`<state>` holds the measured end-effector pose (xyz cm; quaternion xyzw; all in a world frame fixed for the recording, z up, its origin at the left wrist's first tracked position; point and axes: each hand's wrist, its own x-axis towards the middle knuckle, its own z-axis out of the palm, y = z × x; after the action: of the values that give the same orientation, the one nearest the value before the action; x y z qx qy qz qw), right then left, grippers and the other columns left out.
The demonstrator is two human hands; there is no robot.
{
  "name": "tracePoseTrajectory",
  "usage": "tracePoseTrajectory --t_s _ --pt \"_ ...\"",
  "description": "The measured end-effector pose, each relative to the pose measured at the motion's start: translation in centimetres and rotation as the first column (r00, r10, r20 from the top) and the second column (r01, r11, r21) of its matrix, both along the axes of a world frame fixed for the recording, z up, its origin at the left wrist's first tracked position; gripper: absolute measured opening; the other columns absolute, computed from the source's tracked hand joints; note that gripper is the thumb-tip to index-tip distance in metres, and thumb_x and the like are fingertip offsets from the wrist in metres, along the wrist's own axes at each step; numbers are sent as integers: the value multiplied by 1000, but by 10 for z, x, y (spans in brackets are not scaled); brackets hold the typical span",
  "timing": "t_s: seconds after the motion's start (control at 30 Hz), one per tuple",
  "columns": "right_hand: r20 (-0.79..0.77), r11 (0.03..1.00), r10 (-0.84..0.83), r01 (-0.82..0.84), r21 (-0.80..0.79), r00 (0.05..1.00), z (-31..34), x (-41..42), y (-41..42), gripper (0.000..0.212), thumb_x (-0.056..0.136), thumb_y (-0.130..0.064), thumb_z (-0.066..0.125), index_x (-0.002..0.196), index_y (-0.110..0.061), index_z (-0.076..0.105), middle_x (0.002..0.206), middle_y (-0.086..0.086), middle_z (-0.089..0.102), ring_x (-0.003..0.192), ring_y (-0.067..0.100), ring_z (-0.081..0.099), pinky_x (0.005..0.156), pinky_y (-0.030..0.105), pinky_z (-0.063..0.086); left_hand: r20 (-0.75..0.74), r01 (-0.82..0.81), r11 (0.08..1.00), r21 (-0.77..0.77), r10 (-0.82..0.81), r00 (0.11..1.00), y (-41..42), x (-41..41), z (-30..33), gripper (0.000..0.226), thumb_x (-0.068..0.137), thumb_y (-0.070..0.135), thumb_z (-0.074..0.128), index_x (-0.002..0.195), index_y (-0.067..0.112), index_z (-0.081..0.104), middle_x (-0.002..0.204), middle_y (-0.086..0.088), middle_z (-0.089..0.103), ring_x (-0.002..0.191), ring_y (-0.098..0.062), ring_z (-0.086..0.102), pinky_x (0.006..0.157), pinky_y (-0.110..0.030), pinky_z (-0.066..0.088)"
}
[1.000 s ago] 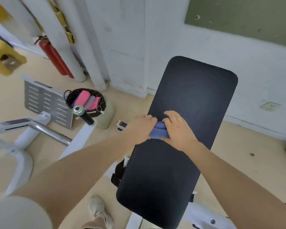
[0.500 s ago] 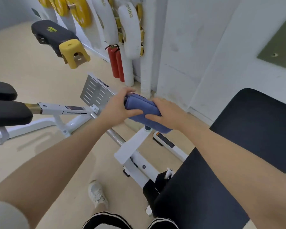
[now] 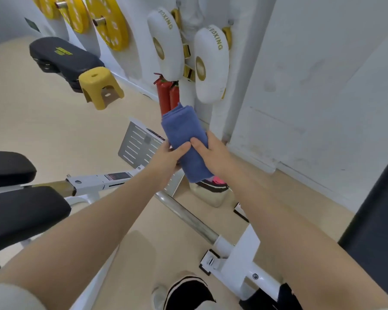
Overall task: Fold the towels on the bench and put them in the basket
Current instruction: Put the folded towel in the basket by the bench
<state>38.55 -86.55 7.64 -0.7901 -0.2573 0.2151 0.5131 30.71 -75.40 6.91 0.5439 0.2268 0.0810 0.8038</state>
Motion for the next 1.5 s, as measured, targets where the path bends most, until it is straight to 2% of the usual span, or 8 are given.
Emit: tracePoseTrajectory --t_s 0.23,0.5,0.7,0.87,1.0,1.2,1.33,1.5 --pt "-440 977 -126 188 100 889 -40 59 12 25 94 -15 46 118 -19 44 109 1 62 100 20 61 88 35 51 -143 179 980 90 -165 976 35 78 -26 35 87 14 63 118 14 49 109 -4 65 98 -19 65 83 -31 55" --pt "-382 767 -612 638 -73 692 -110 169 11 32 95 -12 49 126 -5 44 119 9 55 108 27 54 87 35 44 -391 418 835 358 -273 879 79 212 -92 28 93 13 52 121 10 50 94 -1 59 83 -15 54 70 -20 44" --pt "-400 648 -750 704 -289 526 -200 237 5 34 94 -8 49 127 -4 44 106 5 51 99 26 52 80 33 39 -625 702 499 508 -348 699 117 302 -187 28 94 13 48 121 10 54 122 -6 57 113 -25 53 94 -29 39" --pt "-412 628 -776 649 -430 478 -299 263 10 33 91 -6 51 123 -4 46 108 10 55 99 29 54 86 40 46 -656 784 393 480 -433 618 117 345 -286 40 91 -4 39 129 5 48 129 -12 54 120 -27 49 99 -24 32" --pt "-422 612 -789 629 -480 446 -379 274 22 34 92 -8 51 126 -4 43 108 8 53 95 24 51 86 38 45 -733 866 82 492 -498 463 111 357 -375 52 94 2 38 144 16 31 149 -6 33 129 -23 40 105 -26 30" --pt "-474 611 -788 589 -529 392 -475 280 45 33 93 -11 50 125 -8 44 113 8 56 103 28 54 93 44 46 -760 845 -145 515 -535 371 112 361 -473 76 93 11 50 149 25 0 157 -4 -13 145 -22 2 114 -35 23" --pt "-434 588 -809 537 -605 396 -516 280 47 32 93 -15 49 123 -3 44 108 11 55 99 28 53 93 43 45 -808 703 -443 557 -486 334 107 361 -512 78 96 27 46 147 18 -12 155 -7 -22 144 -24 -16 118 -33 -1" --pt "-149 490 -808 510 -707 570 -535 280 45 52 90 -13 55 136 -7 32 136 16 44 121 34 45 97 42 39 -783 764 -358 537 -549 292 100 363 -543 98 87 39 60 147 14 -13 156 0 -17 145 -16 -10 119 -30 5"
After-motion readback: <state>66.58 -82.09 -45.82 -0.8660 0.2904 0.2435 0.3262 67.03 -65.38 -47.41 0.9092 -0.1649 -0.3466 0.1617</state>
